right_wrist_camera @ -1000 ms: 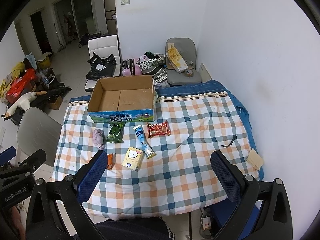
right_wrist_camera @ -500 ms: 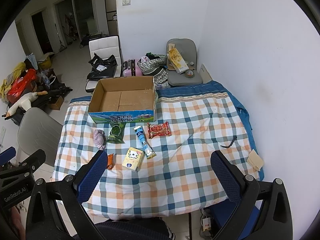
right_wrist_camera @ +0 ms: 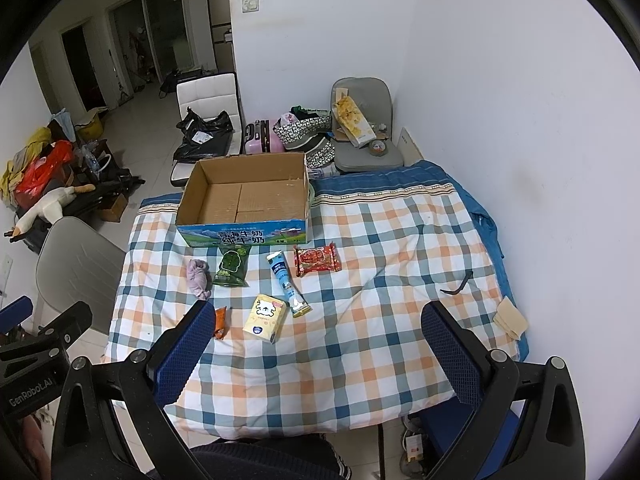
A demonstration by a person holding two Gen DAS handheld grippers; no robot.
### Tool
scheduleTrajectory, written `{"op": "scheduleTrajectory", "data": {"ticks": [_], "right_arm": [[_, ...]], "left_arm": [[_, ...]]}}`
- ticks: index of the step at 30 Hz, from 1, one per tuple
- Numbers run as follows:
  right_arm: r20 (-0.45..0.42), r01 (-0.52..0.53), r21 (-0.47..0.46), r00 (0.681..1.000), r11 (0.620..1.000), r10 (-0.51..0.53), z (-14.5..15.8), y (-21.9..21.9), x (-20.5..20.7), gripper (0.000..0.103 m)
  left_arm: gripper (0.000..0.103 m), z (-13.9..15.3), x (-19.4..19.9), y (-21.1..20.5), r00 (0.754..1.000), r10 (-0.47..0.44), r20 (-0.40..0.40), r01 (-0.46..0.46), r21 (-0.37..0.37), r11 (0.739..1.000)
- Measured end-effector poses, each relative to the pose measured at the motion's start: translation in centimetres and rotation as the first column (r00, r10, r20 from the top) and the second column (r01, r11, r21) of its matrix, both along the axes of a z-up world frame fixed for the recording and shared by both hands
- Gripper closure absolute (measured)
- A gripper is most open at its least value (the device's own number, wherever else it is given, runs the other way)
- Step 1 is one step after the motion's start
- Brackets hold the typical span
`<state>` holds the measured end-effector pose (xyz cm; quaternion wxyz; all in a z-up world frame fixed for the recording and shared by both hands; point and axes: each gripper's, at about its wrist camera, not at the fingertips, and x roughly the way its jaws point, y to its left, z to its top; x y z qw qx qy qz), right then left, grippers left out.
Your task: Organize soft objects
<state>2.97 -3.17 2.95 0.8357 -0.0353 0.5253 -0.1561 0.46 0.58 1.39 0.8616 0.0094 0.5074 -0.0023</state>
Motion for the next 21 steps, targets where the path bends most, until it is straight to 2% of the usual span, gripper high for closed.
{"op": "scheduleTrajectory", "data": {"ticks": [21], "right_arm": [[0.008,-0.001,0.002,1.0,1.0,0.001,0.32,0.05,0.12,0.0]], "left_arm": [[0.0,-0.09,-0.11,0.02,1.0,-0.001,0.003,0.001,0.0,1.0]]}}
